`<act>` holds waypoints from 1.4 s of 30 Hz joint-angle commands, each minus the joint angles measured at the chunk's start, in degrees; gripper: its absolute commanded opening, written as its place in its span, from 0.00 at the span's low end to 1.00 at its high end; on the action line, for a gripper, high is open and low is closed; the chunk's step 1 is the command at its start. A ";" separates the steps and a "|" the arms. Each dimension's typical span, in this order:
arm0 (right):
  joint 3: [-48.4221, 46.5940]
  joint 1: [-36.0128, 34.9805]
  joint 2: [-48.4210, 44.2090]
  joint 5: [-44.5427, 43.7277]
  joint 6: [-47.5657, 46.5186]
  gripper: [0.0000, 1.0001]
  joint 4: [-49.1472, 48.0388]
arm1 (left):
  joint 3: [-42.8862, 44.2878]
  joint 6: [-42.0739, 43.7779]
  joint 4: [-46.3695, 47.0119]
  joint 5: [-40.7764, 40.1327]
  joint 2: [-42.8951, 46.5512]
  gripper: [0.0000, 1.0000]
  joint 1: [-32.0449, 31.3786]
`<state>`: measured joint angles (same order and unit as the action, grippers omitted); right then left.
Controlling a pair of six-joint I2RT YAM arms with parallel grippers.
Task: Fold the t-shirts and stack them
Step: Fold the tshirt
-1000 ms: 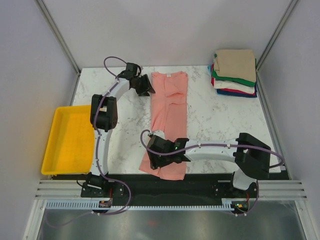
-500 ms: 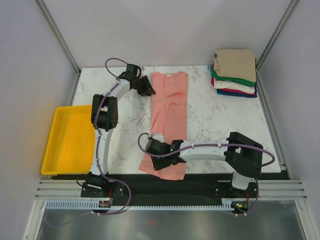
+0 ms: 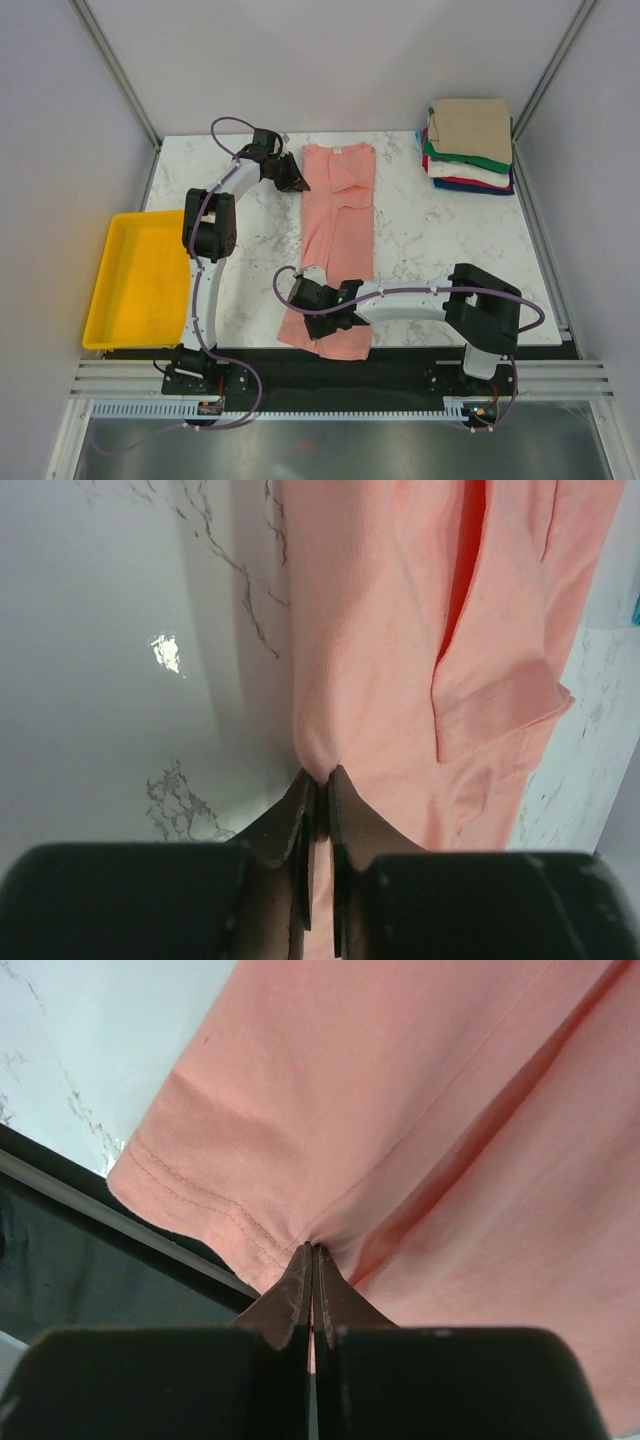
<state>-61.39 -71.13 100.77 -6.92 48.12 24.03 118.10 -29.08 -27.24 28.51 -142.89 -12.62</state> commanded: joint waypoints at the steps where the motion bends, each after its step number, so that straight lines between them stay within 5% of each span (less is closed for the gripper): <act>1: -1.90 -0.50 0.83 -1.08 0.05 0.00 -0.39 | -0.07 0.96 0.79 0.49 -1.60 0.10 -0.21; 3: -1.72 -0.50 0.31 -0.99 -0.04 0.00 -0.30 | 0.02 1.04 0.79 0.67 -1.60 0.02 -0.21; 16: 1.97 -0.50 -12.87 1.02 -1.10 0.00 2.25 | 4.75 1.75 0.53 -6.10 -0.19 0.02 1.81; 34: 6.98 -0.41 -11.92 0.94 0.14 0.00 2.34 | 15.14 7.46 -4.57 -9.00 -3.89 0.03 3.39; 37: 5.75 -0.50 -11.47 -0.10 -0.31 0.09 2.77 | 17.41 7.55 -7.11 -9.00 -3.36 0.39 3.39; 39: 5.31 -0.06 -12.70 -1.78 -0.65 0.35 3.13 | 18.39 8.51 -8.61 -8.65 -1.96 0.66 3.13; 42: 4.18 3.53 -16.30 -3.80 -3.28 0.64 3.56 | 18.48 9.48 -10.62 -11.89 2.87 0.88 3.04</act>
<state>-54.19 -70.26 88.36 -7.27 47.05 27.18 133.45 -22.59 -35.42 19.35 -146.19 -9.45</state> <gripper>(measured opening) 0.597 0.833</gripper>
